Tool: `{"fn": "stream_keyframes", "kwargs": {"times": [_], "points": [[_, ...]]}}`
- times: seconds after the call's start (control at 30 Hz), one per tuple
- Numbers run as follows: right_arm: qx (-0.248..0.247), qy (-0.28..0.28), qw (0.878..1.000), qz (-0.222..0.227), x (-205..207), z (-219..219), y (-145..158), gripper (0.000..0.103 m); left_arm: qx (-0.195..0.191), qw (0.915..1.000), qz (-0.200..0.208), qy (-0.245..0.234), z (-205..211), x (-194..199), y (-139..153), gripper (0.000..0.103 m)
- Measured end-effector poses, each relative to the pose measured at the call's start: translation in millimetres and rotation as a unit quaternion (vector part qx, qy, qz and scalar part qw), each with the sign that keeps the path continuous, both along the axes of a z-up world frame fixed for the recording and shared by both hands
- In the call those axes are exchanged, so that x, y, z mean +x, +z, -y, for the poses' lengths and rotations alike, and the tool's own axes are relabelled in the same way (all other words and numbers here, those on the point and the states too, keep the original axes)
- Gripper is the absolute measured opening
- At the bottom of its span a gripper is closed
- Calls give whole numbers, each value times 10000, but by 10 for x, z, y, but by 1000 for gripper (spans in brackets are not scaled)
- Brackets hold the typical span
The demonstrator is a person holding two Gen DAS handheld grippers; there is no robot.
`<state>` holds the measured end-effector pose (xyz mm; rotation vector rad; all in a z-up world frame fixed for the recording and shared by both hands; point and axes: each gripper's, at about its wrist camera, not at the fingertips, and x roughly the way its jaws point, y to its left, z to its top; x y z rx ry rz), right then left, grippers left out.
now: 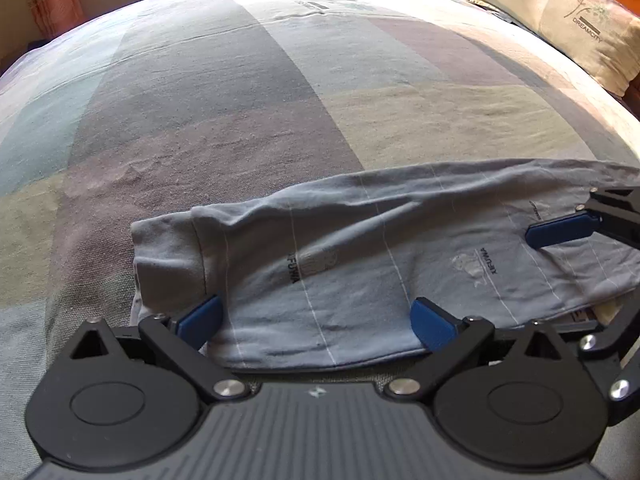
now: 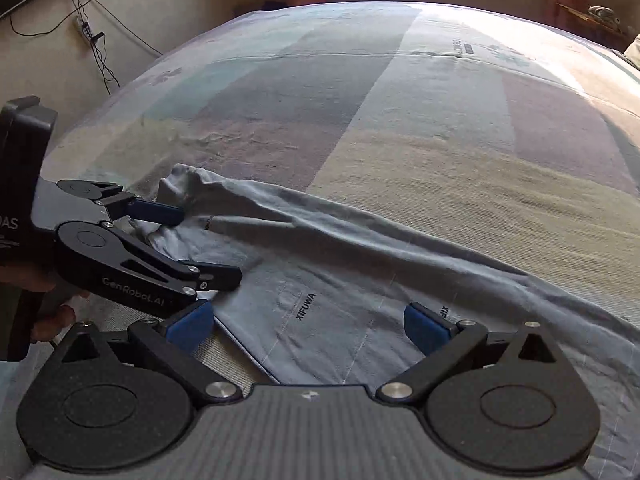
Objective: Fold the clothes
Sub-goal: 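Lift the pants edge with the left gripper and fold it lengthwise again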
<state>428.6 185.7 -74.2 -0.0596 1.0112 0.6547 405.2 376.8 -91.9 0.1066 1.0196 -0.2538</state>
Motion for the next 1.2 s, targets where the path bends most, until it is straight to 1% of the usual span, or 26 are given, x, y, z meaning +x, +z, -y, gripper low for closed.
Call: {"fn": "stream_keyframes", "kwargs": {"times": [0.03, 0.13, 0.23, 0.3, 0.33, 0.4, 0.53, 0.57, 0.63, 0.7, 0.73, 0.8, 0.83, 0.9, 0.93, 1.0, 1.1, 1.13, 1.17, 1.2], "points": [[-64, 53, 10000, -33, -39, -36, -46, 103, 12, 9999, -42, -107, -11, -38, 6, 100], [-348, 275, 9990, 93, -312, -35, -81, 103, -5, 9997, -171, -183, -46, -67, 35, 100], [-643, 721, 9953, 64, -483, 1, -47, 103, 100, 9997, -227, -92, 33, -20, 115, 100], [-629, 820, 9946, 128, -468, 23, 10, 103, -58, 9998, -3, -176, 123, 22, 188, 100], [-622, 869, 9941, 159, -460, 34, 39, 103, -201, 9995, 17, -238, 173, 71, 191, 100], [-588, 967, 9928, 404, -437, -10, 56, 103, -481, 9982, 52, -358, 273, 169, 196, 100], [-575, 1352, 9876, 546, -398, -230, -86, 103, -603, 9974, -244, -320, 314, 232, 38, 100], [-576, 1373, 9872, 574, -404, -261, -112, 103, -580, 9975, -223, -342, 281, 195, 40, 100], [-515, 1319, 9890, 418, -436, -244, -114, 103, -497, 9977, -344, -292, 184, 71, 38, 101], [-498, 1435, 9882, 191, -468, -226, -76, 103, -415, 9974, -485, -330, 107, -29, 83, 101], [-518, 1516, 9870, 135, -472, -230, -45, 103, -471, 9975, -462, -238, 68, 7, 119, 101], [-396, 1519, 9875, 153, -424, -237, 20, 103, -584, 9974, -417, -54, -9, 79, 191, 101], [-322, 1478, 9882, 237, -391, -252, 47, 103, -640, 9972, -394, 38, -47, 115, 227, 101], [-281, 1410, 9881, 540, -300, -372, 59, 103, -751, 9963, -351, 223, -124, 188, 295, 101], [-273, 1405, 9882, 547, -256, -448, 23, 103, -792, 9956, -376, 331, -147, 245, 276, 101], [-247, 1331, 9897, 455, -198, -578, -64, 103, -851, 9943, -389, 513, -178, 312, 248, 101], [-83, 1213, 9925, 104, -258, -597, -80, 103, -882, 9934, -475, 549, -190, 250, 236, 101], [44, 1296, 9915, -103, -309, -573, -56, 103, -862, 9936, -502, 537, -184, 220, 229, 101], [87, 1382, 9902, -198, -353, -557, -36, 103, -793, 9942, -525, 511, -168, 199, 227, 101], [33, 1492, 9886, -185, -378, -548, -17, 103, -726, 9951, -496, 448, -145, 174, 247, 101]]}}
